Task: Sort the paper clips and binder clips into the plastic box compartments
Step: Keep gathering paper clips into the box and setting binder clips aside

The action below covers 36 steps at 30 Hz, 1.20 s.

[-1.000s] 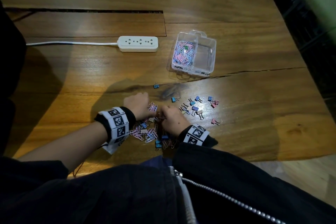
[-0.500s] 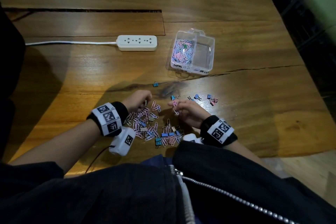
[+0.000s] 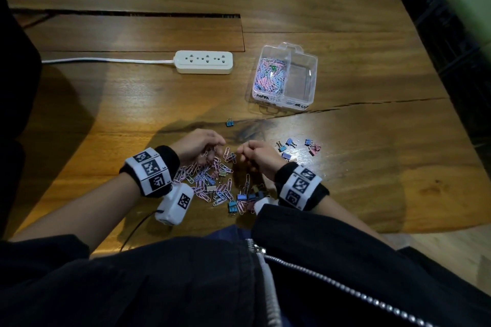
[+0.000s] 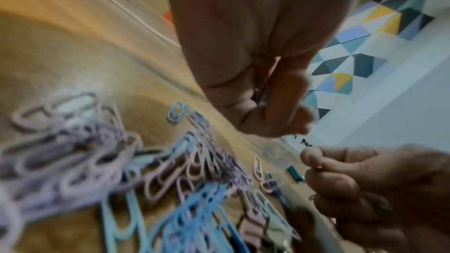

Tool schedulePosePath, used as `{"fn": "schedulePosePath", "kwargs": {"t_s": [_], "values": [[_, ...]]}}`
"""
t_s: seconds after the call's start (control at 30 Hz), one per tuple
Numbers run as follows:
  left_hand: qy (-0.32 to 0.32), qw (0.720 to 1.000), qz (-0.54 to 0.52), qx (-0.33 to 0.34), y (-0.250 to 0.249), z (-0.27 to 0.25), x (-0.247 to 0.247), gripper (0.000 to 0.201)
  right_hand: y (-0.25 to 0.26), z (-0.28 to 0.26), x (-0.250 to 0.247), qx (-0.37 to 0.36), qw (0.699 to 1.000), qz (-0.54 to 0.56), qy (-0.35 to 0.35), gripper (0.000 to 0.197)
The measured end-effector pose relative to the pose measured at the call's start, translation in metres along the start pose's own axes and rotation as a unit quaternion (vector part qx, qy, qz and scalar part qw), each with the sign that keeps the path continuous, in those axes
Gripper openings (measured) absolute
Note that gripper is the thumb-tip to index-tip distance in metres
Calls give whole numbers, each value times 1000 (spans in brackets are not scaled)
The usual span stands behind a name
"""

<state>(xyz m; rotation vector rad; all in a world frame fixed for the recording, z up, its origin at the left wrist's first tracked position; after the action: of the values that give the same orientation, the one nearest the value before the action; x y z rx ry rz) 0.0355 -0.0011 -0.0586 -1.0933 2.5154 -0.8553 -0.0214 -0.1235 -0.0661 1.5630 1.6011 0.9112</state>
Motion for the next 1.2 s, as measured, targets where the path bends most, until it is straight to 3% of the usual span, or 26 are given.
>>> {"fn": "schedulePosePath", "kwargs": {"t_s": [0.13, 0.27, 0.33, 0.4, 0.43, 0.57, 0.7, 0.77, 0.83, 0.9, 1.03, 1.1, 1.2], "values": [[-81, 986, 145, 5, -1, -10, -18, 23, 9, 8, 13, -78, 963, -256, 32, 11], [-130, 944, 302, 23, 5, -15, -24, 10, 7, 13, 24, -106, 903, -407, 89, 61], [-103, 910, 400, 8, 13, -14, -18, 34, 5, 18, 27, -122, 887, -435, 99, 61], [-87, 877, 473, 9, 19, -13, -12, 65, 4, 20, 27, -127, 881, -443, 106, 49], [-86, 866, 493, 17, 18, -13, -10, 71, 3, 20, 26, -128, 877, -449, 110, 42], [-95, 844, 525, 52, 18, -9, -3, 50, 3, 14, 24, -155, 855, -481, 119, 19], [-107, 825, 550, 75, 22, -7, 4, 27, -5, 9, 21, -155, 823, -531, 130, 23], [-122, 804, 574, 95, 23, -6, 7, 26, -8, 8, 19, -155, 828, -523, 133, 26], [-130, 787, 594, 104, 23, -6, 8, 27, -8, 6, 15, -152, 851, -486, 127, 30], [-125, 803, 573, 102, 21, -6, 8, 23, -7, 4, 9, -146, 887, -425, 108, 24], [-62, 927, 362, 73, 15, -10, 2, 23, -10, 1, -10, -87, 977, -187, 50, 25], [-19, 981, 190, 35, 17, -9, -3, 24, -10, 0, -15, -64, 996, -45, 33, 24], [25, 999, -35, 24, 18, -6, -9, 21, -7, 1, -15, -25, 992, 123, 19, 20]]}}
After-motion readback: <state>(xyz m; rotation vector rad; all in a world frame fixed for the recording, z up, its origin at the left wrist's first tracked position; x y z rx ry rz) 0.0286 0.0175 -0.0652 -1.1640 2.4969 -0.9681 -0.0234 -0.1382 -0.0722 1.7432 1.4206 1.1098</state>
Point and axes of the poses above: each hand's wrist, its own z-axis towards the middle knuckle, its own x-axis out of the palm, y = z × x, the point moved 7 cm from there along z, towards the middle knuckle, and after that the axes turned 12 degrees about -x, right-handed, at the moved point
